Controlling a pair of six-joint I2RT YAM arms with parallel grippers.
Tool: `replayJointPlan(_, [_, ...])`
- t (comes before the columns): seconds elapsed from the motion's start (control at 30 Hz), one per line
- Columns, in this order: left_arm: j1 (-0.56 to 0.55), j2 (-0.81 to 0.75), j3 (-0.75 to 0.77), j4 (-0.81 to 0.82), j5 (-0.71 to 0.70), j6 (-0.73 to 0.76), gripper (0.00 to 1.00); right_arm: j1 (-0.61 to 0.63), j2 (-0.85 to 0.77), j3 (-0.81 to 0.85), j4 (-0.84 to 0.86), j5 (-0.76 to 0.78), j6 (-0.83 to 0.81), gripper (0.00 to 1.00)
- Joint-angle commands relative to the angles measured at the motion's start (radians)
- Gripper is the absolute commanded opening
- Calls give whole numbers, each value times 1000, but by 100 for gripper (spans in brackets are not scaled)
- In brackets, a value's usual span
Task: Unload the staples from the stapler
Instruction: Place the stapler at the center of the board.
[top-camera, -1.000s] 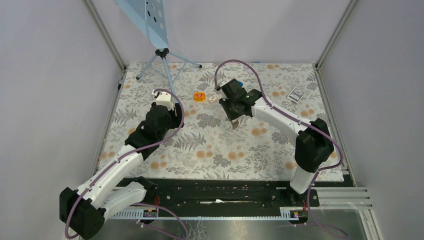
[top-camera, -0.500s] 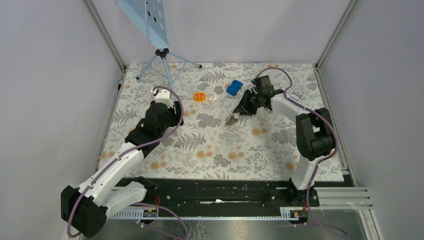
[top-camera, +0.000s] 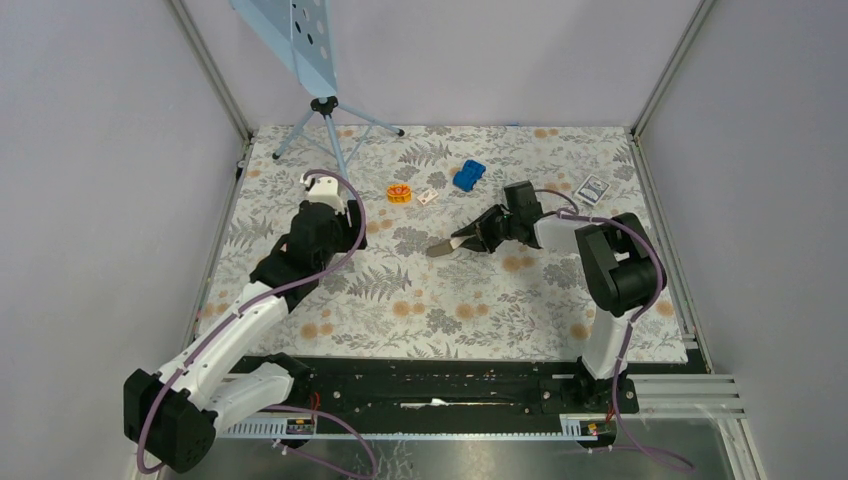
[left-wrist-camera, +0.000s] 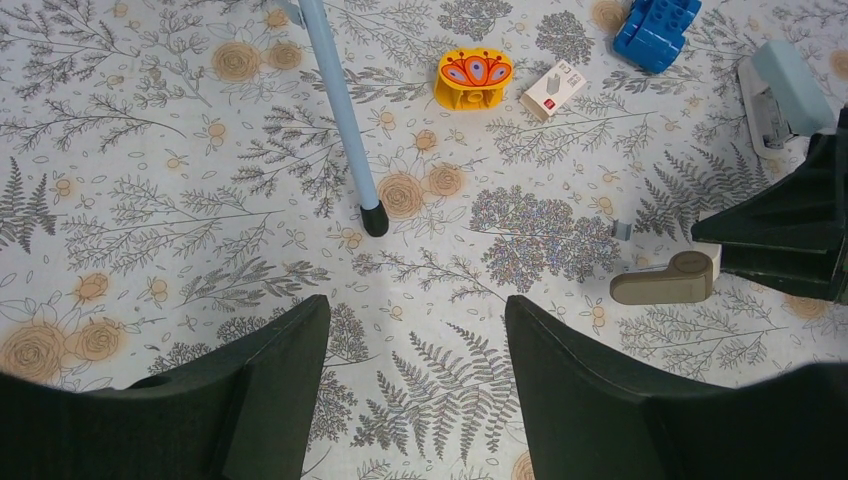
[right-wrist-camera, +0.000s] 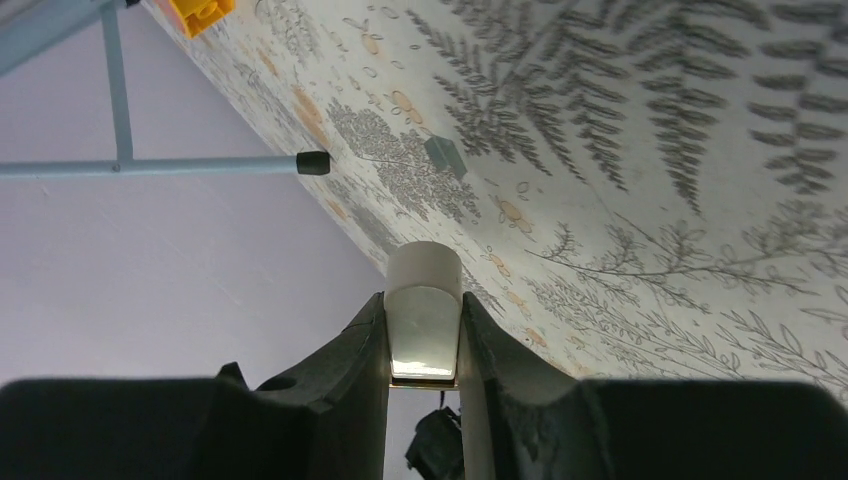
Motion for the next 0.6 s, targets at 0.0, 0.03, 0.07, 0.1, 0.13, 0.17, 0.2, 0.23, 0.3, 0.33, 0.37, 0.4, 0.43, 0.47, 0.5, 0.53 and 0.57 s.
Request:
replayJointPlan(0.0, [12, 13, 55, 0, -1, -24, 70, 2, -80, -46, 66, 53, 184, 0])
replayJointPlan(0.03, [14, 18, 60, -4, -1, -29, 70, 2, -87, -51, 52, 61, 199, 0])
replayJointPlan(0.07, [17, 23, 63, -7, 0, -32, 70, 2, -93, -55, 35, 70, 209, 0])
replayJointPlan(0.1, [20, 27, 65, -10, 3, -36, 70, 1, -100, -58, 19, 82, 217, 0])
replayJointPlan(0.13, [22, 31, 68, -13, 7, -38, 70, 2, -107, -61, 4, 95, 224, 0])
replayJointPlan(0.17, [24, 33, 70, -14, 11, -40, 70, 2, -117, -64, -15, 113, 229, 0])
replayJointPlan(0.2, [26, 36, 70, -14, 14, -42, 70, 2, -127, -65, -37, 132, 231, 0])
replayJointPlan(0.23, [27, 36, 70, -14, 16, -44, 70, 2, -136, -65, -61, 157, 231, 0])
replayJointPlan(0.3, [29, 36, 70, -13, 18, -45, 70, 1, -147, -65, -93, 185, 231, 0])
replayJointPlan(0.33, [31, 35, 72, -14, 20, -47, 70, 2, -148, -65, -93, 187, 227, 0])
replayJointPlan(0.37, [33, 35, 72, -15, 19, -47, 71, 2, -148, -62, -89, 184, 221, 0])
replayJointPlan(0.4, [33, 33, 71, -15, 19, -47, 71, 2, -148, -57, -80, 176, 214, 0])
replayJointPlan(0.43, [34, 32, 70, -14, 20, -47, 71, 1, -149, -56, -54, 165, 207, 0])
replayJointPlan(0.47, [35, 30, 70, -14, 20, -47, 71, 1, -147, -55, -23, 155, 196, 0])
replayJointPlan(0.5, [35, 29, 70, -14, 20, -47, 71, 2, -142, -47, 9, 136, 182, 0])
replayJointPlan(0.53, [37, 27, 69, -13, 20, -47, 71, 2, -137, -40, 55, 100, 160, 0])
replayJointPlan(0.57, [38, 26, 68, -12, 20, -47, 71, 2, -132, -32, 89, 76, 134, 0])
